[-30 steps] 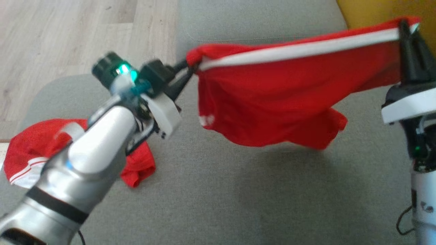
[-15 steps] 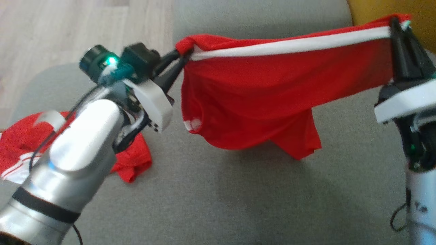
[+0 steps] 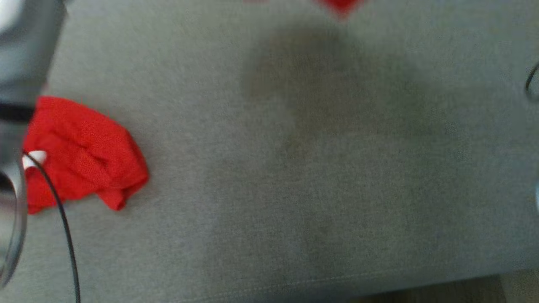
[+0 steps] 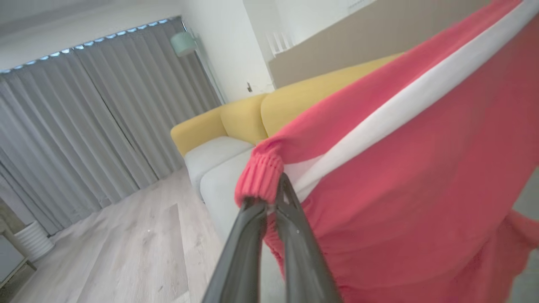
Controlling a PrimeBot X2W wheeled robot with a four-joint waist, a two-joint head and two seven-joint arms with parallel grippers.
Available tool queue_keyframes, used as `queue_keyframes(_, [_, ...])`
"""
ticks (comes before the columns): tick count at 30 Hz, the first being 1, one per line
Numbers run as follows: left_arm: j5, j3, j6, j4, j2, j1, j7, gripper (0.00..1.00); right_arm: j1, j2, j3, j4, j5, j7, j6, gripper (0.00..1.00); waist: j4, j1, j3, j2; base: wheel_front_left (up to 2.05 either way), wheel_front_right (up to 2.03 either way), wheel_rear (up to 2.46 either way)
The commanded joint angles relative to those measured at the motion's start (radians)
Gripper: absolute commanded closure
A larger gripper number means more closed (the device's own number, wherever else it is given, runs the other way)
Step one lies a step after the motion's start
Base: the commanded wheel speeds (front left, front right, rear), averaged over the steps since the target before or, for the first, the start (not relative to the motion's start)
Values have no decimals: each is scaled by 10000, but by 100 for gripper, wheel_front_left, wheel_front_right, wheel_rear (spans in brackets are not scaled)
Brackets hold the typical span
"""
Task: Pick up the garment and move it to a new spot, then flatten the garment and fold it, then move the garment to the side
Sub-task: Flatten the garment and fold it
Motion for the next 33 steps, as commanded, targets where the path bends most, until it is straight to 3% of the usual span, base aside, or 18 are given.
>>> queue_keyframes(1, [184, 476, 224, 447, 145, -1191, -513, 100, -1266, 217, -183, 692, -370, -818, -9, 100, -380, 0, 1268, 0, 0, 0, 0])
queue_keyframes(8, [283, 629, 541, 1851, -526, -1996, -1500, 100, -2659, 728, -701, 3282, -1144, -2600, -9, 100, -292, 0, 1593, 0, 0, 0, 0])
queue_keyframes(16, [497, 442, 262, 1676, -1159, -497, -1651, 100, -1616, 864, -639, 5268, -1192, -3121, -9, 100, 38, 0, 1532, 0, 0, 0, 0])
queue_keyframes(26, [1166, -739, -56, 820, -925, 2551, -1654, 100, 701, 773, 1367, 6021, -210, -3154, -9, 100, 197, 0, 870, 0, 0, 0, 0])
queue_keyframes(33, [813, -1332, -92, 133, -498, 4162, -1655, 100, 2037, 263, 3475, 5659, 1766, -2237, -9, 100, 305, 0, 154, 0, 0, 0, 0])
